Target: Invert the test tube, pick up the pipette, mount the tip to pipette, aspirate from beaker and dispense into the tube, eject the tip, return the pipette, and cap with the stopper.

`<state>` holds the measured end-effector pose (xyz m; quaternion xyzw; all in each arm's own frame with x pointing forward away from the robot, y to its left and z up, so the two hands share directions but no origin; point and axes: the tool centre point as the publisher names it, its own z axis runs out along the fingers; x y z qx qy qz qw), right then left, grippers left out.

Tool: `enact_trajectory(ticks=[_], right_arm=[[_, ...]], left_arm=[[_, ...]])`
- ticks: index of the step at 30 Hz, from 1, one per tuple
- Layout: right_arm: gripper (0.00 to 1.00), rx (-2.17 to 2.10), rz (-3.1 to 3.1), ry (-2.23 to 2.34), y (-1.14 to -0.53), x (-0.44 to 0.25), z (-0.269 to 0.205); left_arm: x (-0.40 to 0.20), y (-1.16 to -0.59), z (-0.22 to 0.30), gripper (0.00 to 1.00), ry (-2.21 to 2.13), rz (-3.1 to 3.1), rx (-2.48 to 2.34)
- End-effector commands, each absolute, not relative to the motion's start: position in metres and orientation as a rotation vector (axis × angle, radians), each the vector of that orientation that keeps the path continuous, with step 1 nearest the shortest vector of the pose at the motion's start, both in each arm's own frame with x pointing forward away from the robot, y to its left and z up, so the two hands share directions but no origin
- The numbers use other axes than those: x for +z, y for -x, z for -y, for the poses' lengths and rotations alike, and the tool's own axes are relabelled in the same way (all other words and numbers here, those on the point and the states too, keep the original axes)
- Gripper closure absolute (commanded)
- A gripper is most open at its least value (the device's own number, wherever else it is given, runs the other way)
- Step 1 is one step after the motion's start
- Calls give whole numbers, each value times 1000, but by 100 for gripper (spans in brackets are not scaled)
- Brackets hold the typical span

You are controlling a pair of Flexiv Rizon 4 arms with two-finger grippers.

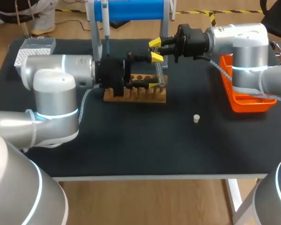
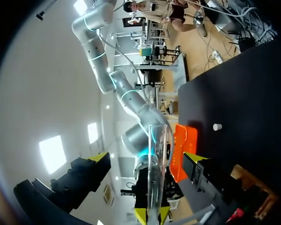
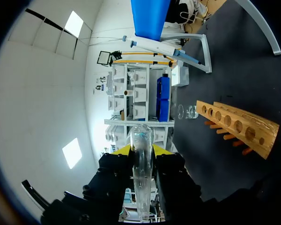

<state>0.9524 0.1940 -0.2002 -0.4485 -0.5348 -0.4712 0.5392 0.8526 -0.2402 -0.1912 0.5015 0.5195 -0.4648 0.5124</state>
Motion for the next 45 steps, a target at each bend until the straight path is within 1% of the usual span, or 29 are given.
enact_trajectory(ticks=[1,10,11,12,14,16,18,23,26,28,30,32,34,39,40,41,42,43,44,45], right_arm=[[100,-1117,1275,1065,-953,-200,-193],[100,-1117,1275,1065,-953,-200,-193],[100,-1117,1275,1065,-953,-200,-193],[100,-1117,1275,1065,-953,-200,-193],[100,-1117,1275,1065,-953,-200,-193],[100,-1117,1275,1065,-953,-200,-193],[100,-1117,1275,1065,-953,-200,-193],[100,-1117,1275,1065,-953,-200,-193],[100,-1117,1275,1065,-953,-200,-193],[100,-1117,1275,1065,-953,-200,-193],[100,-1117,1275,1065,-953,-200,-193],[100,-1117,1275,1065,-953,-200,-193],[100,-1117,1275,1065,-953,-200,-193],[100,-1117,1275,1065,-953,-200,-193],[100,-1117,1275,1065,-953,-200,-193],[100,-1117,1275,1065,-953,-200,-193],[100,-1117,1275,1065,-953,-200,-193],[100,-1117,1275,1065,-953,-200,-193],[100,-1117,1275,1065,-953,-200,-193],[100,-1117,1275,1065,-953,-200,-193]], left_arm=[[-192,-858,246,0,-1219,-1259,-1129],[-193,-858,251,0,-1212,-1278,-1140],[-193,-858,251,2,-1211,-1278,-1141],[-193,-857,252,9,-1210,-1278,-1141],[-193,-857,252,13,-1209,-1279,-1140],[-193,-856,253,21,-1205,-1278,-1139],[-193,-855,254,21,-1203,-1278,-1138],[-194,-853,255,17,-1203,-1280,-1141],[-194,-853,256,21,-1206,-1280,-1147],[-194,-853,256,26,-1207,-1281,-1150],[-194,-852,257,27,-1209,-1281,-1152],[-194,-852,257,30,-1214,-1280,-1155],[-194,-852,257,29,-1216,-1278,-1156],[-195,-851,258,37,-1217,-1271,-1157],[-195,-851,258,48,-1216,-1268,-1158],[-195,-851,258,51,-1216,-1264,-1159],[-195,-851,258,65,-1215,-1264,-1158],[-196,-851,258,73,-1214,-1263,-1158],[-196,-851,258,94,-1213,-1264,-1157],[-196,-851,258,100,-1212,-1263,-1157]])
